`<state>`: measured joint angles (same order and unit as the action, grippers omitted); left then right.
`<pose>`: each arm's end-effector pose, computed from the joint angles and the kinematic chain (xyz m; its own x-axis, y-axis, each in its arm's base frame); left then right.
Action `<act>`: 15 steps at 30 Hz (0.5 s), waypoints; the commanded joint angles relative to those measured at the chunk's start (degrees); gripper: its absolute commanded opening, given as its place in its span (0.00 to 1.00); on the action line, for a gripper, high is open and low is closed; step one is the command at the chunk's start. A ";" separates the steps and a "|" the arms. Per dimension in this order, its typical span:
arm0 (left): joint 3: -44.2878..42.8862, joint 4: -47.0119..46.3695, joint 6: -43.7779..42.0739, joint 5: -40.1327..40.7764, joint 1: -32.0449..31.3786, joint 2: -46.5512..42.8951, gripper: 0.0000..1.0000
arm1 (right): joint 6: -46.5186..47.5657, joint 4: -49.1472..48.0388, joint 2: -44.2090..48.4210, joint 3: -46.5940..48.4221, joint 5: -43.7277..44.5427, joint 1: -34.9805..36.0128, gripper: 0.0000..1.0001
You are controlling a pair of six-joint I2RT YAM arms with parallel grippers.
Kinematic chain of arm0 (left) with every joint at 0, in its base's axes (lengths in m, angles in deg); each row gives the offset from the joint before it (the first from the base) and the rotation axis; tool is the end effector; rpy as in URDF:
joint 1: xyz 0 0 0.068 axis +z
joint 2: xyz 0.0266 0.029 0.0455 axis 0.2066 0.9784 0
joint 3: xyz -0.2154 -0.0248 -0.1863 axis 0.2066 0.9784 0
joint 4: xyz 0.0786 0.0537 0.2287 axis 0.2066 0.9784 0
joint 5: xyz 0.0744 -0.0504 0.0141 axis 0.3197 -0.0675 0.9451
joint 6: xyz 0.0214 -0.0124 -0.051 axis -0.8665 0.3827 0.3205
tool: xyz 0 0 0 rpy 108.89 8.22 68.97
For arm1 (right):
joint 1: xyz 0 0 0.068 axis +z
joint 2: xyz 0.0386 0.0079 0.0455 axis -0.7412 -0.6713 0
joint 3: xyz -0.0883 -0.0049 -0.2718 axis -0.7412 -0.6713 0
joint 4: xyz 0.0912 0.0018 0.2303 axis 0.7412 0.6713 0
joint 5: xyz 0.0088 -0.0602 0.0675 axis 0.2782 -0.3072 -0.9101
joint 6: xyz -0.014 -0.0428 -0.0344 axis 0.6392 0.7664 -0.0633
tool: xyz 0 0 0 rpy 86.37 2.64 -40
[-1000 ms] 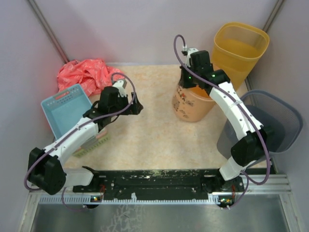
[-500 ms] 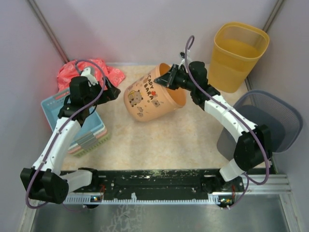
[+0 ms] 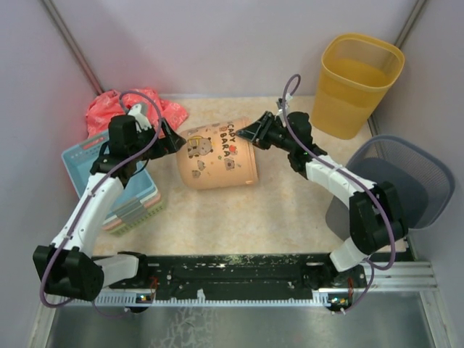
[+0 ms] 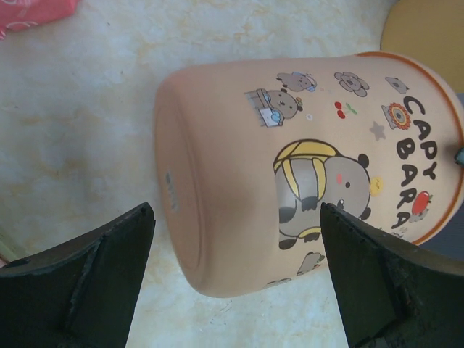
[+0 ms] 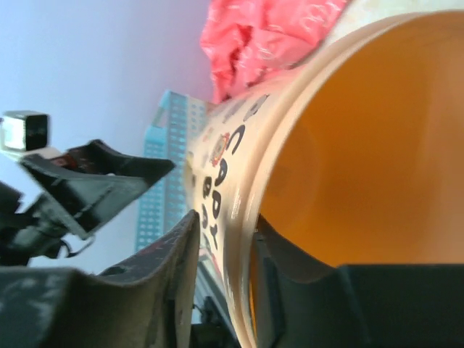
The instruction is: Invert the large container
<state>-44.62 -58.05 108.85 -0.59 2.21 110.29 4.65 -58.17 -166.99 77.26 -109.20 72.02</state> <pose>0.2479 -0.0507 0.3545 -0.5444 -0.3053 -0.7812 0.1392 0.8856 -0.4431 0.3132 0.1611 0.3186 -0.7292 0.4977 -0.4696 -0.3155 0.3645 0.8761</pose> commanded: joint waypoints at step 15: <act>1.26 -5.05 3.11 -12.92 0.39 6.19 1.00 | 20.69 25.85 10.07 2.75 13.54 0.25 0.50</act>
<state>-44.35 -60.26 110.84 -8.75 2.23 115.73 21.41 -35.90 -159.77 78.18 -98.77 72.06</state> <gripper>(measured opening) 0.997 0.496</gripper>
